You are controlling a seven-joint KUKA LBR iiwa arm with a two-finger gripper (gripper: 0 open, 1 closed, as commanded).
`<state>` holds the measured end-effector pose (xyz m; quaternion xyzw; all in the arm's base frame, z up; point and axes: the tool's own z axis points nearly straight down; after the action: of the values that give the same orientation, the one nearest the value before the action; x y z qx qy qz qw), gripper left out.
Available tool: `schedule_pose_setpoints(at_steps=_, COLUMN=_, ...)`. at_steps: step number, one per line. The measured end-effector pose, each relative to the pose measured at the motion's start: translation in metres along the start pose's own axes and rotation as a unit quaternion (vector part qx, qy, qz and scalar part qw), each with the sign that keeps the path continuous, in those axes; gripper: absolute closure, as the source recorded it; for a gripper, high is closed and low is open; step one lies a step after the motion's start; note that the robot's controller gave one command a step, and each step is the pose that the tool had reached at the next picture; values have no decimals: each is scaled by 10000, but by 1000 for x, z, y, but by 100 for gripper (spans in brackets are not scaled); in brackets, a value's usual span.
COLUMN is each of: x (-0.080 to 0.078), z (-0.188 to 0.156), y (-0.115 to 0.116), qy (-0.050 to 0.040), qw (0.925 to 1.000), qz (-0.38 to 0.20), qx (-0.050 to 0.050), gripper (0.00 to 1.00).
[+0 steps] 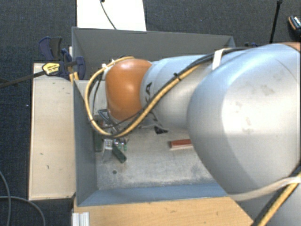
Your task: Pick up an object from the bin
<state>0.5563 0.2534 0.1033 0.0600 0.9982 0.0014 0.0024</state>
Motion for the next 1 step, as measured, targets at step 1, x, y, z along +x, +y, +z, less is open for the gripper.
schedule_pose_setpoints(at_steps=1, x=4, z=34, y=-23, qy=30, qw=9993, qz=374, qx=20, gripper=0)
